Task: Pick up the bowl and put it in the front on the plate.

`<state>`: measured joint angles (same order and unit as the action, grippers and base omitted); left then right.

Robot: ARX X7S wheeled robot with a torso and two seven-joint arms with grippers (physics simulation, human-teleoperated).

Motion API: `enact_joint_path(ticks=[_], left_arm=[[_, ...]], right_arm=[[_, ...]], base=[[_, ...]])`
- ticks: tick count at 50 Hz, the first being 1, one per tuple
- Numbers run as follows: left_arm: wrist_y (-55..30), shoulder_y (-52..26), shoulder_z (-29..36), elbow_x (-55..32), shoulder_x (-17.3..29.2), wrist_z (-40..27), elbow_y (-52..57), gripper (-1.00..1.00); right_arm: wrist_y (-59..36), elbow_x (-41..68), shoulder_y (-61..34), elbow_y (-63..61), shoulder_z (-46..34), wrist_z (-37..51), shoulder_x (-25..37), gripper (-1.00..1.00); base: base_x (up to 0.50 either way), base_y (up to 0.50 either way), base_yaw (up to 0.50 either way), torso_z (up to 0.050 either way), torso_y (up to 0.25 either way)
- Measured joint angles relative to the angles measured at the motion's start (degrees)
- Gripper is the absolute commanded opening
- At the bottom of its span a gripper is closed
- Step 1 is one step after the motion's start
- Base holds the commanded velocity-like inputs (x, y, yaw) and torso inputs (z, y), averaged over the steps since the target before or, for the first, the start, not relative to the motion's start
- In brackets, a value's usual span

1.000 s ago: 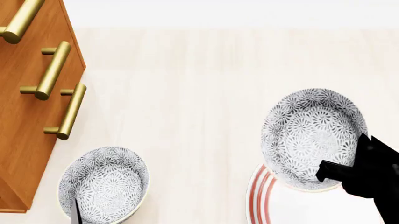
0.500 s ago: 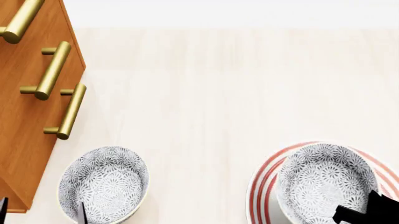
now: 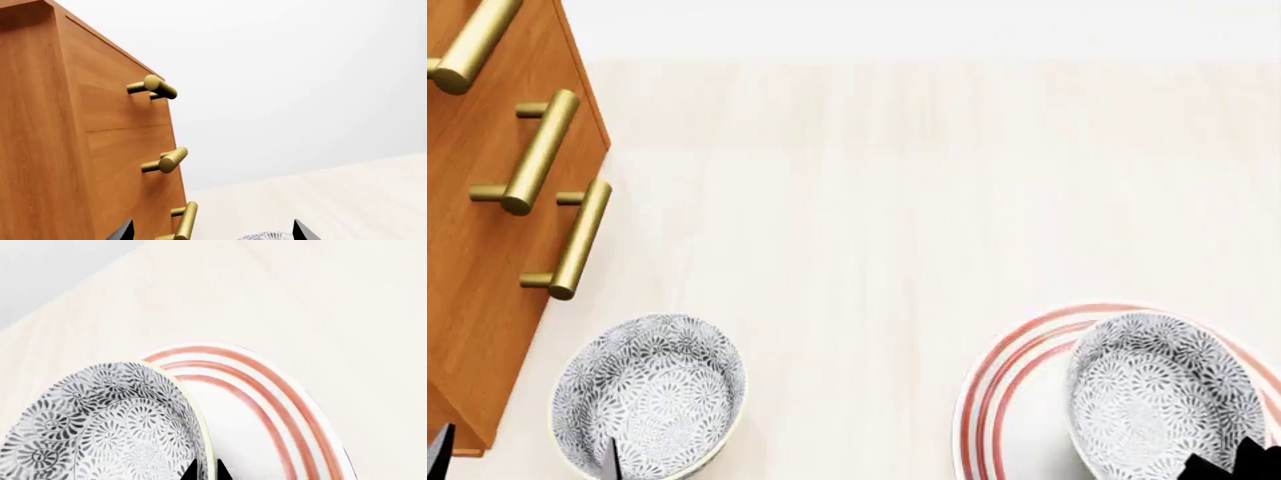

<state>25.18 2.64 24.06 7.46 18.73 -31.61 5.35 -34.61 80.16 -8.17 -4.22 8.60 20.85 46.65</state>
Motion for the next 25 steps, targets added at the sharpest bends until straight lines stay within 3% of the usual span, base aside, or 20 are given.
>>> enact_joint_path(ticks=[12, 13, 25], left_arm=[[0.0, -0.1, 0.3, 0.1, 0.2, -0.1, -0.1, 1.0], [0.0, -0.1, 0.3, 0.1, 0.2, -0.1, -0.1, 1.0], [-0.1, -0.2, 0.5, -0.1, 0.3, -0.3, -0.1, 1.0]], right_arm=[[1.1, -0.9, 0.6, 1.9, 0.1, -1.4, -0.6, -1.0], [1.3, -1.2, 0.6, 1.9, 0.0, -1.5, -0.6, 1.0], [1.4, 0.5, -0.4, -0.9, 0.3, 0.1, 1.5, 1.0]], base=[[0.0, 0.0, 0.0, 0.0, -0.002], [0.0, 0.0, 0.0, 0.0, 0.0], [0.0, 0.0, 0.0, 0.0, 0.0]])
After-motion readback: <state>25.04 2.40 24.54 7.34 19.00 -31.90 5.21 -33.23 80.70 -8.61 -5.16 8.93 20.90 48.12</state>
